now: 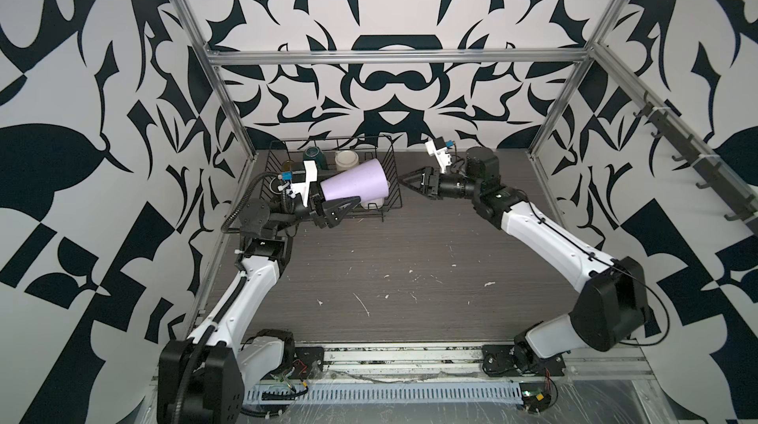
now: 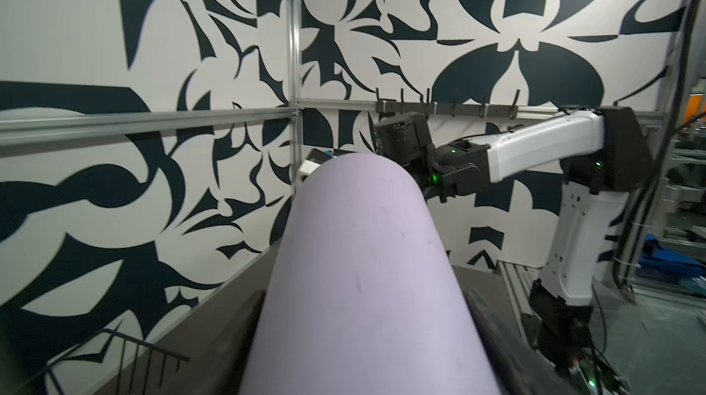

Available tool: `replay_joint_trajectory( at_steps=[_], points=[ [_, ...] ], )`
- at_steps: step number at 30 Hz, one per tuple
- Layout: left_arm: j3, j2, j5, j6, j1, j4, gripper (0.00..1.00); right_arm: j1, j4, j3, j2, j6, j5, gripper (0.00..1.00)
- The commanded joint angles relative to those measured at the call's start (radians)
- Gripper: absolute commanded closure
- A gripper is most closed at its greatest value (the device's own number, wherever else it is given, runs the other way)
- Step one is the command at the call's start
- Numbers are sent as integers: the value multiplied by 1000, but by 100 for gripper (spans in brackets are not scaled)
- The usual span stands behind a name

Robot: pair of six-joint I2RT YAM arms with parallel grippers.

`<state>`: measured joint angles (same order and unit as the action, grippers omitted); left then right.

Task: Load cups into a dish rack
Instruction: Place the cup upside down at the dish rack.

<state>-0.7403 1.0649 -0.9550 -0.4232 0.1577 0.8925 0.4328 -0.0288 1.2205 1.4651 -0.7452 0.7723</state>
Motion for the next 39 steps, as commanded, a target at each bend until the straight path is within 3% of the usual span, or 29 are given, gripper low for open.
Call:
replay_joint_trajectory(
  at_steps=[1,5,10,18,24,39],
  points=[
    [-50,-56,152,177,4,-291,100,-13,191,-16,-64,171,-158,29],
    [-134,-79,313,211,3,-553,100,-38,230,-59,-118,203,-227,25],
    [-342,-20,621,204,4,-991,100,-46,276,-93,-174,243,-302,22],
    [-637,167,886,141,3,-1447,100,-49,319,-130,-225,281,-359,12],
    [-793,312,916,146,3,-1616,100,-49,339,-141,-248,299,-381,1],
    [-1095,627,1120,179,-1,-1868,100,-52,353,-173,-281,321,-392,1]
  ],
)
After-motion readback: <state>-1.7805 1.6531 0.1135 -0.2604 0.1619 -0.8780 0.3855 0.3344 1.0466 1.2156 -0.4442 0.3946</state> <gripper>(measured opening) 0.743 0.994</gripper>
